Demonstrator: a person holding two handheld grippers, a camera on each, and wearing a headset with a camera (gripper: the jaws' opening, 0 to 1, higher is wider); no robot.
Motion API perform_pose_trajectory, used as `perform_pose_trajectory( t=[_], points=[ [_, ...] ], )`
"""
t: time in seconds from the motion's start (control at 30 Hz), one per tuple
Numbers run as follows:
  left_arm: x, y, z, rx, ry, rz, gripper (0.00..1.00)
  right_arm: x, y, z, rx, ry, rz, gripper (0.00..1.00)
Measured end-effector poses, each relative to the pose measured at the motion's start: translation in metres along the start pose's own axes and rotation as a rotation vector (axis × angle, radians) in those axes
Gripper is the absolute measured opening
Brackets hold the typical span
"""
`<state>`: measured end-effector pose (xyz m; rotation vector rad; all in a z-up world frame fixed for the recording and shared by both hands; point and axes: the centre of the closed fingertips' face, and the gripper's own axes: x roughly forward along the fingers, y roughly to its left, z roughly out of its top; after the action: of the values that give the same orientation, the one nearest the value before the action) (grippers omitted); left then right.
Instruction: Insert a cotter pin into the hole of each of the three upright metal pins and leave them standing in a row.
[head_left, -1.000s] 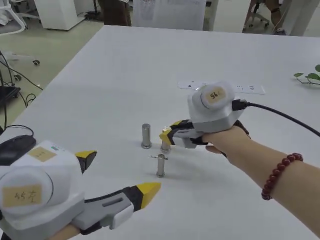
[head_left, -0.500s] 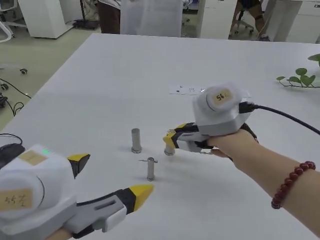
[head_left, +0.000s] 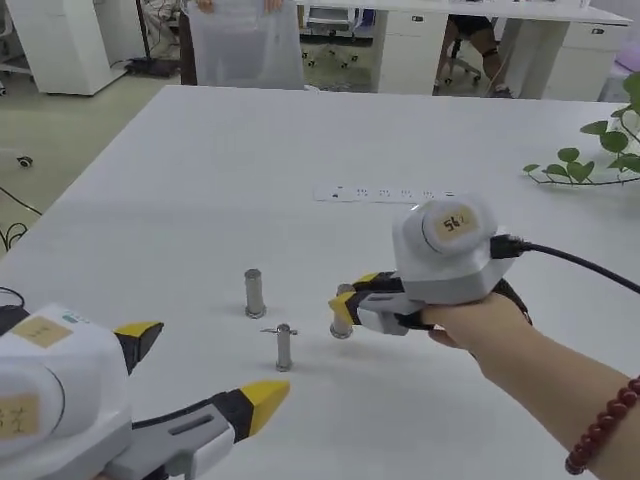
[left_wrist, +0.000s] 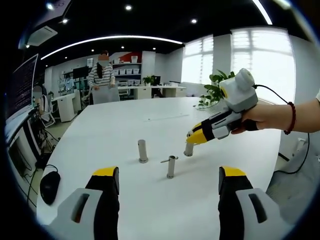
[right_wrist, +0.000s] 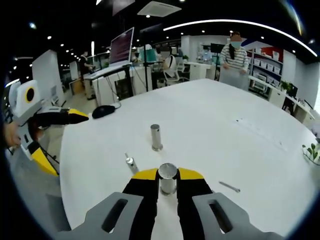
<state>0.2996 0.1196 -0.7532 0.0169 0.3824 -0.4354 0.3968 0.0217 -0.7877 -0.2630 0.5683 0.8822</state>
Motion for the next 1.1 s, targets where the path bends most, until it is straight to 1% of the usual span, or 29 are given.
perform_pose_trajectory(
  t=[0.1, 0.23, 0.47, 0.63, 0.9, 1.1],
  points=[
    [-0.001, -0.001, 0.000, 0.002, -0.001, -0.003, 0.81, -0.003, 0.003, -0.004, 0.004, 0.006, -0.014, 0.13],
    [-0.003, -0.002, 0.001, 0.004, -0.002, -0.004, 0.80, -0.008, 0.008, -0.010, 0.035, 0.009, -0.037, 0.13],
    [-0.006, -0.005, 0.001, 0.011, 0.000, -0.008, 0.79, -0.013, 0.018, -0.022, 0.061, 0.011, -0.050, 0.13],
    [-0.006, -0.006, 0.001, 0.013, -0.002, -0.011, 0.79, -0.017, 0.020, -0.029, 0.086, 0.016, -0.072, 0.13],
    [-0.008, -0.008, -0.002, 0.011, 0.002, -0.015, 0.78, -0.018, 0.022, -0.040, 0.096, 0.028, -0.103, 0.13],
    [-0.010, -0.010, -0.003, 0.013, 0.000, -0.019, 0.78, -0.017, 0.024, -0.049, 0.123, 0.035, -0.111, 0.13]
  ],
)
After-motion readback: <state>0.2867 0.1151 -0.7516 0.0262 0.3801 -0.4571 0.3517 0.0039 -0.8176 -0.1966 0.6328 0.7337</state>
